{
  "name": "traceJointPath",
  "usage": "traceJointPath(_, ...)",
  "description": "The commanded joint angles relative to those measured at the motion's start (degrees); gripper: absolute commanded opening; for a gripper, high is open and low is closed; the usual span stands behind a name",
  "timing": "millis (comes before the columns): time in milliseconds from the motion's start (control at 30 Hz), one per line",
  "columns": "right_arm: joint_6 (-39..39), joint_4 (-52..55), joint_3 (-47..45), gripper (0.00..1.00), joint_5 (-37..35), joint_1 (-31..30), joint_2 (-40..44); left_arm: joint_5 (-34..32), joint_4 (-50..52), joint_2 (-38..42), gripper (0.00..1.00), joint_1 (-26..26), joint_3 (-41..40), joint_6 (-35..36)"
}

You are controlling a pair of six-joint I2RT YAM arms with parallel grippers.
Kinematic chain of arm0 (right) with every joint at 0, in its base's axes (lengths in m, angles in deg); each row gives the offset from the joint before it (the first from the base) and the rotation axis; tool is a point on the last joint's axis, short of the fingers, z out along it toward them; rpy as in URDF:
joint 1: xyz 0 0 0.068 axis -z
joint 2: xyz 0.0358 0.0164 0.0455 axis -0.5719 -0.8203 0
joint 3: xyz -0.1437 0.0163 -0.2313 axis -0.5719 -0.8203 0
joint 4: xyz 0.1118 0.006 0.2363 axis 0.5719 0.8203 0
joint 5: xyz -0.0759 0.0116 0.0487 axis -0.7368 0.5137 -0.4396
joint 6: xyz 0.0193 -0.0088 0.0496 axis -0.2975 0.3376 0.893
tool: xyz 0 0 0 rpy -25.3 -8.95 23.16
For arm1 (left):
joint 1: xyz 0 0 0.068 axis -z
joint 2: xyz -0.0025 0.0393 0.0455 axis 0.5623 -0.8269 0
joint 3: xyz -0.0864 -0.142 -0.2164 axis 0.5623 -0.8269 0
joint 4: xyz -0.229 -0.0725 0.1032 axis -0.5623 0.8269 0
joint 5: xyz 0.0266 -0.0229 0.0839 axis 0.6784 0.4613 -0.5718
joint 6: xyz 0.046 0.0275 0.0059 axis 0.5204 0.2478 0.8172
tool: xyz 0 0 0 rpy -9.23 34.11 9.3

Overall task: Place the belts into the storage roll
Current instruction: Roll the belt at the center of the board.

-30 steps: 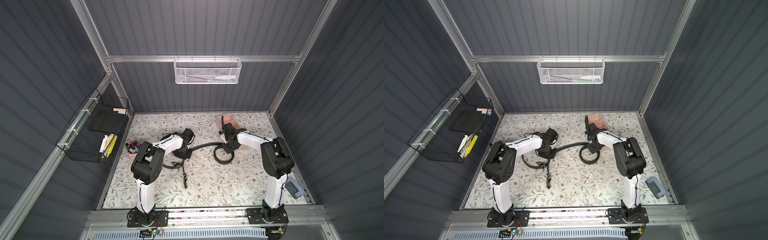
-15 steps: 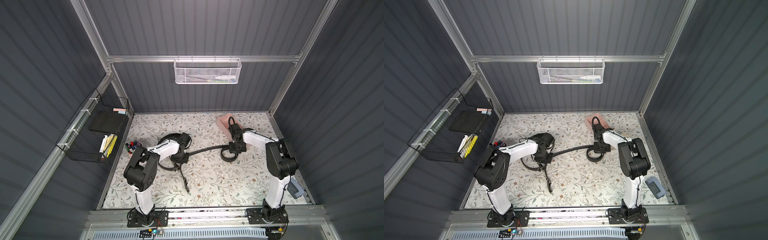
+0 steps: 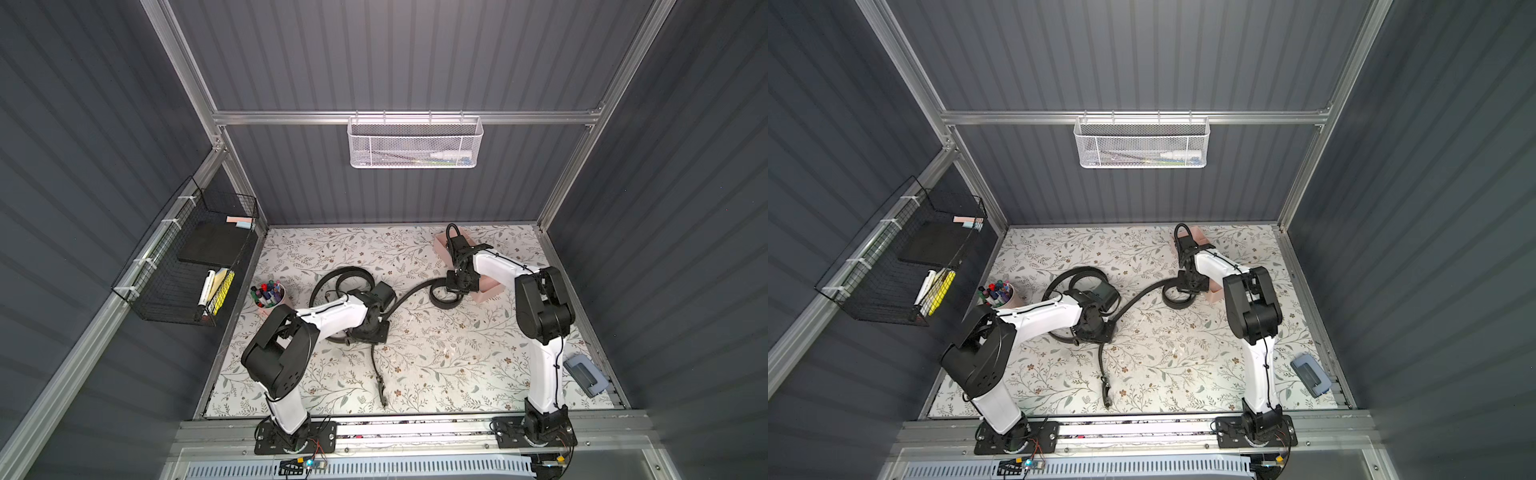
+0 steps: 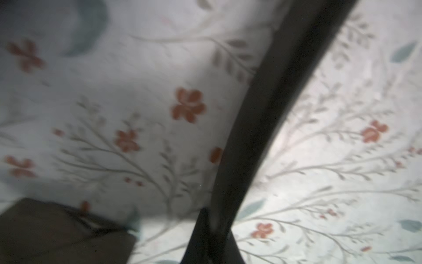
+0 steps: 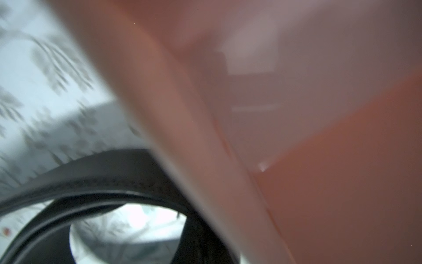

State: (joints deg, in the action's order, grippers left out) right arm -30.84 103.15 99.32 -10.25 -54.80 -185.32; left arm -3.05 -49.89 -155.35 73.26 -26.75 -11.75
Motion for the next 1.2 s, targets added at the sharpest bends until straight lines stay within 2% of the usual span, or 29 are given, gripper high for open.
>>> traceJointPath(0, -0.64, 0.84, 5.22, 0.0, 1.9, -0.79, -4.86, 3.8, -0.23, -2.81, 0.13, 3.74, -0.8, -7.98)
traceJointPath(167, -2.94, 0.89, 13.58, 0.0, 7.23, -1.3, -9.23, 6.93, -5.29, -9.22, 0.2, 8.7, 7.2, -12.01)
traceJointPath(333, -5.96, 0.6, 20.05, 0.0, 14.59, -1.32, -11.81, 11.39, -8.52, -19.29, 0.28, 13.33, 22.29, -14.02)
traceJointPath(467, -8.17, 2.47, 23.27, 0.0, 17.36, -1.33, -12.54, 15.23, -18.18, -22.67, 0.33, 14.37, 24.15, -20.99)
traceJointPath(533, -9.35, 3.42, 23.09, 0.0, 18.78, -1.43, -12.27, 16.04, -19.86, -23.04, 0.4, 14.73, 23.98, -22.58)
traceJointPath(633, -10.06, 3.37, 20.0, 0.0, 21.53, -1.81, -10.87, 16.94, -19.0, -21.12, 0.56, 15.25, 21.71, -21.22)
traceJointPath(733, -10.7, 1.5, 15.18, 0.0, 21.3, -3.26, -8.53, 17.32, -17.32, -16.39, 0.71, 15.34, 17.32, -18.98)
traceJointPath(833, -9.3, -0.25, 9.94, 0.0, 21.28, -4.45, -5.84, 16.55, -12.8, -9.71, 0.78, 15.28, 11.96, -15.17)
traceJointPath(933, -6.83, -2.17, 3.97, 0.0, 19.8, -5.08, -2.55, 14.48, -6.34, -3.13, 0.83, 15.18, 8.42, -12.16)
traceJointPath(1033, -4.35, -3.4, -1.47, 0.0, 16.65, -5.6, 0.67, 9.77, -0.88, 1.13, 0.86, 14.43, 8.37, -9.67)
traceJointPath(1167, -0.88, -5.21, -7.44, 0.0, 13.83, -5.98, 4.61, 7.78, 0.74, 2.19, 0.86, 9.07, 9.47, -7.63)
